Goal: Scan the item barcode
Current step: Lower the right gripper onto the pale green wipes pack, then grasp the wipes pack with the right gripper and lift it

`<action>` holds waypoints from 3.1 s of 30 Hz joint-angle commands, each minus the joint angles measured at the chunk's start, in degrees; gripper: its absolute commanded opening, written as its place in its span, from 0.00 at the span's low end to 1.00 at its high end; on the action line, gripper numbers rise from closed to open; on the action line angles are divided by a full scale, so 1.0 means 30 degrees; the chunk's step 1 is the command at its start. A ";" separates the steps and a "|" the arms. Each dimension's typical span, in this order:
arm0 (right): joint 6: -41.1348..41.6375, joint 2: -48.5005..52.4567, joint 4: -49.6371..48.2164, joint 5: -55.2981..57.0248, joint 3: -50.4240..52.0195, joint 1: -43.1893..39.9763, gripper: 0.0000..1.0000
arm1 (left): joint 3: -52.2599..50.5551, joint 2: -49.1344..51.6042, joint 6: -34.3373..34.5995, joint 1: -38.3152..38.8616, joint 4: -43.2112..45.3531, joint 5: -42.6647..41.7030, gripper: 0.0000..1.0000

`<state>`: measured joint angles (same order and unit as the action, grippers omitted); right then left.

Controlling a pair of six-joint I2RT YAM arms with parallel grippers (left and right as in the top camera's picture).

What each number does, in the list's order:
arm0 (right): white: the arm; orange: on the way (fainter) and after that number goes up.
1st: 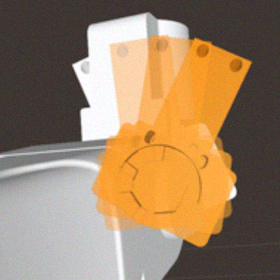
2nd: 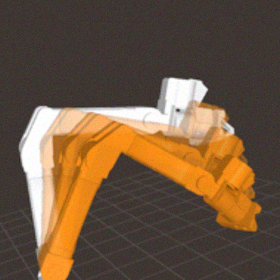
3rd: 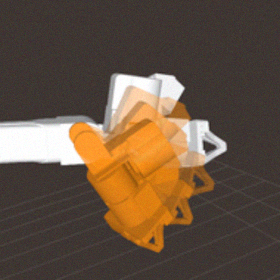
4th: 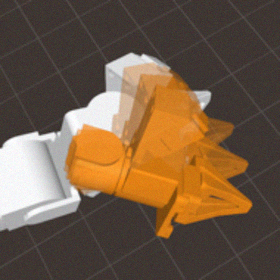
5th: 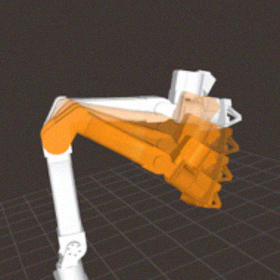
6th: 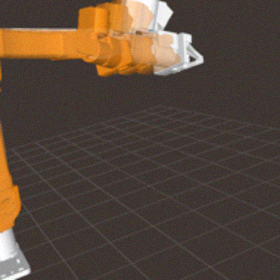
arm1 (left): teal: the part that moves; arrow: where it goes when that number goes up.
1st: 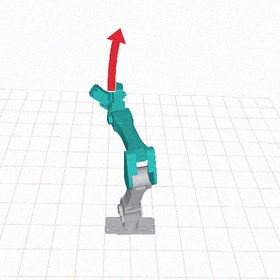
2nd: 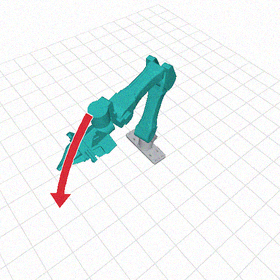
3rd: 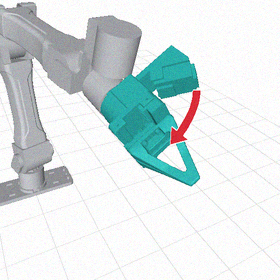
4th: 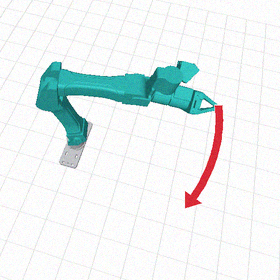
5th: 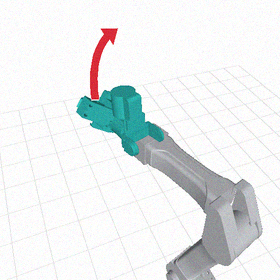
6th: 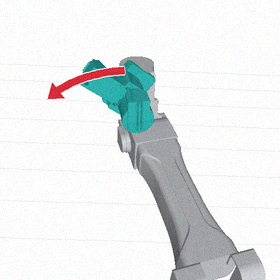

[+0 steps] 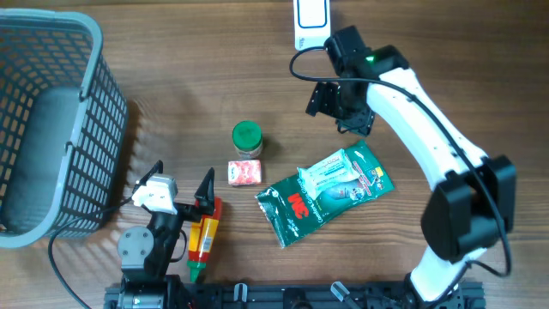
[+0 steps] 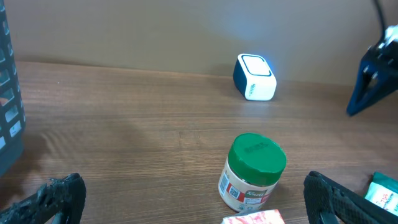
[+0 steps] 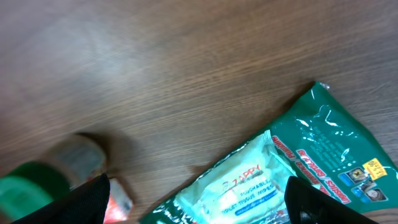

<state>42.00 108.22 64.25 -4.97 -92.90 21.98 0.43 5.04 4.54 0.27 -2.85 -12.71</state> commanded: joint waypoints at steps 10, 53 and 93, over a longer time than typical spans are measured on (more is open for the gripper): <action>0.1035 -0.1676 0.1064 0.0510 -0.0670 0.0029 0.89 | -0.0029 -0.0044 -0.0379 0.0073 -0.0138 0.0197 1.00; 1.1154 -0.1596 0.0160 0.0182 0.6688 0.3198 0.89 | -0.0029 -0.0044 -0.0379 0.0073 -0.0138 0.0197 1.00; 1.5635 -0.3555 -0.5581 0.2200 1.1723 0.3402 0.70 | -0.0029 -0.0044 -0.0379 0.0073 -0.0138 0.0197 1.00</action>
<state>84.55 97.65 50.63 -0.10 -60.90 32.42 0.43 5.04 4.54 0.27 -2.85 -12.71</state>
